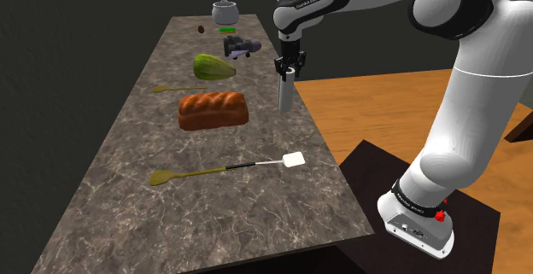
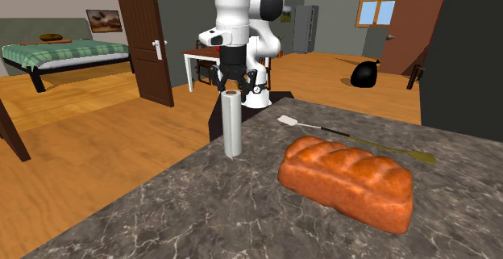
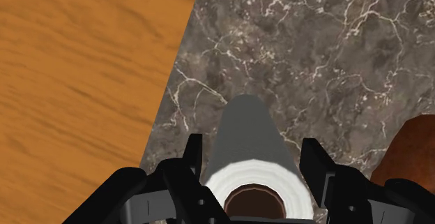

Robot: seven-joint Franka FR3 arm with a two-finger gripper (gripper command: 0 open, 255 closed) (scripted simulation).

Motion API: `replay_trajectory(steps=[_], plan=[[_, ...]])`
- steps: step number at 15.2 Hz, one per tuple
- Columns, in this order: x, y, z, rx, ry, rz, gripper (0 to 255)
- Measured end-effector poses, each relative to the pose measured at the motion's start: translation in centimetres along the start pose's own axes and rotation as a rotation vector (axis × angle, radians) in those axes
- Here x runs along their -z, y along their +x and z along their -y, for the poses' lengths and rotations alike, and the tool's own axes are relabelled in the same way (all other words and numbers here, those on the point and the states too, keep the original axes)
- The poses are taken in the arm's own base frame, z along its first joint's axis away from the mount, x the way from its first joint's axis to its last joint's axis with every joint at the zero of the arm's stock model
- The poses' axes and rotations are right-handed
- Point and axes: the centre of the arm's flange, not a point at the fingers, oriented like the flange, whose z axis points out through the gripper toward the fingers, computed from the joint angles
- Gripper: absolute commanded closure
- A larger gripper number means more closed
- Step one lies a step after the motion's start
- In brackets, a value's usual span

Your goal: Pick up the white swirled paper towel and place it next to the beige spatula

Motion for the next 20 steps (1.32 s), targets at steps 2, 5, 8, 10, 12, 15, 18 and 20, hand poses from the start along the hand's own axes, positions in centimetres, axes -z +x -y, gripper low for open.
replay_trajectory(steps=[2,5,8,10,12,15,18,20], plan=[[0.0,0.0,0.0,0.0,0.0,0.0,255],[0.0,0.0,0.0,0.0,0.0,0.0,255],[1.1,0.0,-0.1,0.0,0.0,0.0,255],[2.1,-0.3,0.0,0.0,0.0,0.0,255],[3.1,-0.4,-0.2,0.0,0.0,0.0,255],[4.8,-0.4,-0.3,0.0,0.0,0.0,255],[6.2,-0.5,-0.4,0.0,0.0,0.0,255],[7.3,-0.7,-0.4,0.0,0.0,0.0,255]])
